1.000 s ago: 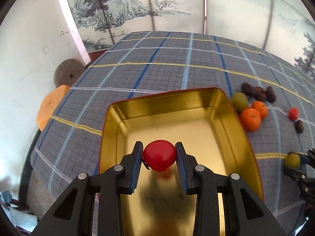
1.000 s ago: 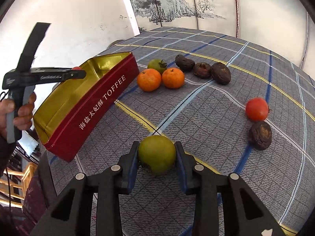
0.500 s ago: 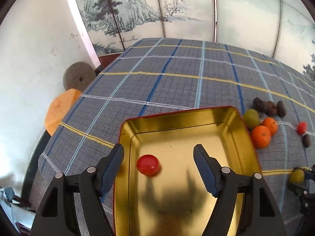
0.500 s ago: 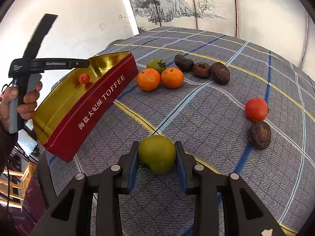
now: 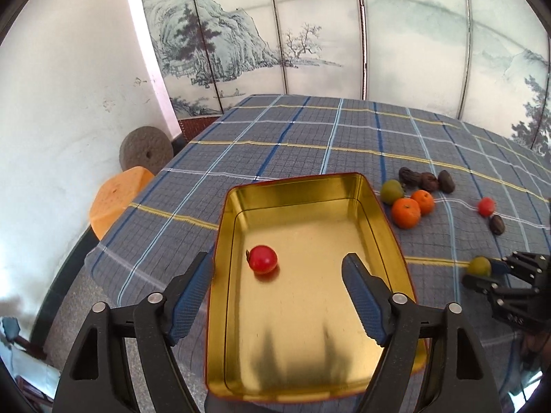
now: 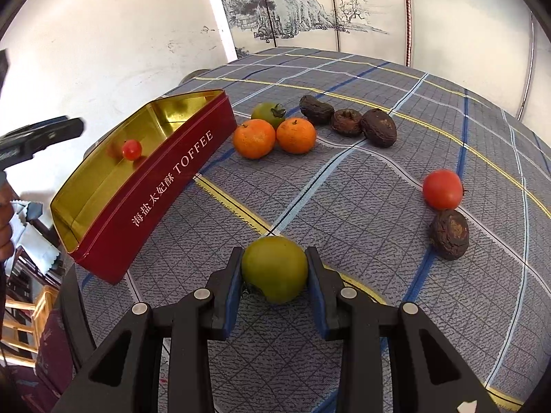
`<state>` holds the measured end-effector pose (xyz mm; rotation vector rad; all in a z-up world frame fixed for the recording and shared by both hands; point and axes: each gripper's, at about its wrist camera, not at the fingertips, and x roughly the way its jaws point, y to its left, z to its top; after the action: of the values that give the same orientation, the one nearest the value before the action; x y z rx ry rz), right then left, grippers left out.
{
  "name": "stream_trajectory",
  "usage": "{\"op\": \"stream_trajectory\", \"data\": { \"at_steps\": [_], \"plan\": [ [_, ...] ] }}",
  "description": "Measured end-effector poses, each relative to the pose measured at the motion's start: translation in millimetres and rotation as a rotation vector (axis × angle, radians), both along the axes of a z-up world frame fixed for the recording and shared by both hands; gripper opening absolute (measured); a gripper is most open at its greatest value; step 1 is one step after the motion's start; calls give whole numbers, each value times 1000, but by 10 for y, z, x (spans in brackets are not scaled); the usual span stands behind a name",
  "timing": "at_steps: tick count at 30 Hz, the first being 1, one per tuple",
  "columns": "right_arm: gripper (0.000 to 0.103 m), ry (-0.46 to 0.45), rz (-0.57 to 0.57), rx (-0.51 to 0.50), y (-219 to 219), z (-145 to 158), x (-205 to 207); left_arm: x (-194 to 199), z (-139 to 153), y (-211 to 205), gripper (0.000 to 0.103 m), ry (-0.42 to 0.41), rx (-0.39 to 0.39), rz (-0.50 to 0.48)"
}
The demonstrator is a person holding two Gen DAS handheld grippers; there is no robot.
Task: Organize fruits
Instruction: 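Carry the green fruit with the right gripper toward the tin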
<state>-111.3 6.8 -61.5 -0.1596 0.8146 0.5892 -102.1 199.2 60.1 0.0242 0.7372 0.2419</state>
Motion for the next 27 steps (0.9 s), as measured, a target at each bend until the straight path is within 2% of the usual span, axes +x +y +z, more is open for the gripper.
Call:
{"op": "stream_trajectory", "data": {
  "at_steps": [6, 12, 21, 23, 27],
  "plan": [
    [32, -9, -11, -19, 30, -5, -16, -248, -72, 32, 80, -12, 1, 12],
    [33, -11, -42, -22, 56, -10, -42, -426, -170, 137, 80, -7, -42, 33],
    [33, 89, -119, 121, -92, 13, -91, -611, -226, 281, 80, -23, -59, 62],
    [33, 96, -118, 154, -71, 88, -123, -631, -244, 305, 80, -23, -65, 66],
    [33, 35, -51, 175, 190, 466, -226, -693, -298, 380, 80, -20, -100, 73]
  ]
}}
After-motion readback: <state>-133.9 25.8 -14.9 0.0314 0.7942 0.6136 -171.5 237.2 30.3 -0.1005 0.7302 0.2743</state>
